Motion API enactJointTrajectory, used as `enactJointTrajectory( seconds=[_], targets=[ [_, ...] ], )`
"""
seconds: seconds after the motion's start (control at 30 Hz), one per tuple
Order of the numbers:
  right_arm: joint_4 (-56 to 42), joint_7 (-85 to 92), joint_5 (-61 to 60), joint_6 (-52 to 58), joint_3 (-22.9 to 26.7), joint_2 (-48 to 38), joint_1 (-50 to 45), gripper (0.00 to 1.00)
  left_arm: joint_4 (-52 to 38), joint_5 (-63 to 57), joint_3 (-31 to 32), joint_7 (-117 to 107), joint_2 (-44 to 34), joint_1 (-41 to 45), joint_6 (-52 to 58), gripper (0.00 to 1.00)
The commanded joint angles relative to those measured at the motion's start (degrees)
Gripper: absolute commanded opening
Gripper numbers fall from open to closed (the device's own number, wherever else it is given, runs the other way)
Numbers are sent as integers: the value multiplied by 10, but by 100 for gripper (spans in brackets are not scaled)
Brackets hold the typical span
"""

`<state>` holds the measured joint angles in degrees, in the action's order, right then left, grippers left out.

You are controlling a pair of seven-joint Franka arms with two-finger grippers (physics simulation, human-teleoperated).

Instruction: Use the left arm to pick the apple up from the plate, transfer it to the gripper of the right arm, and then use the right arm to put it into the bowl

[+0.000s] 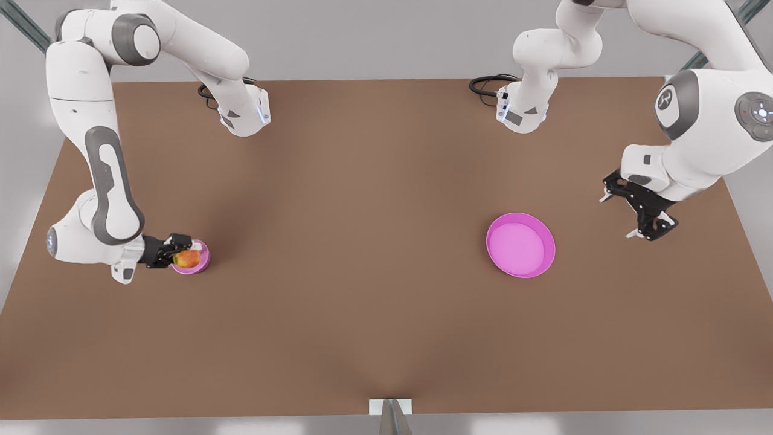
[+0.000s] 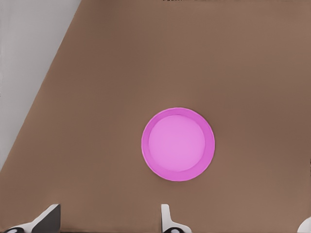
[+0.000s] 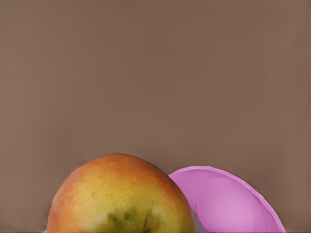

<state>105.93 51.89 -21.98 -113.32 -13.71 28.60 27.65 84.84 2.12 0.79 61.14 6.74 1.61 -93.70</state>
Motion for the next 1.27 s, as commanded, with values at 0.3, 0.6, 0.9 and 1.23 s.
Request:
enactJointTrajectory(
  seconds=[0.3, 0.6, 0.9, 1.23],
  targets=[
    [-6, 7, 56, -7, 1, 11, 6, 100, 1, 3, 0, -468, 6, 1, 3, 100],
    [-312, -368, 295, 180, -10, -45, -152, 100, 1, 3, 1, -468, 6, 2, 3, 100],
    [-201, -488, 242, 204, 163, -232, -305, 100, -47, -2, 2, -571, 42, 8, -1, 100],
    [-217, -561, 244, 206, 144, -199, -314, 100, -64, -2, 5, -572, 60, 19, -7, 100]
  ],
)
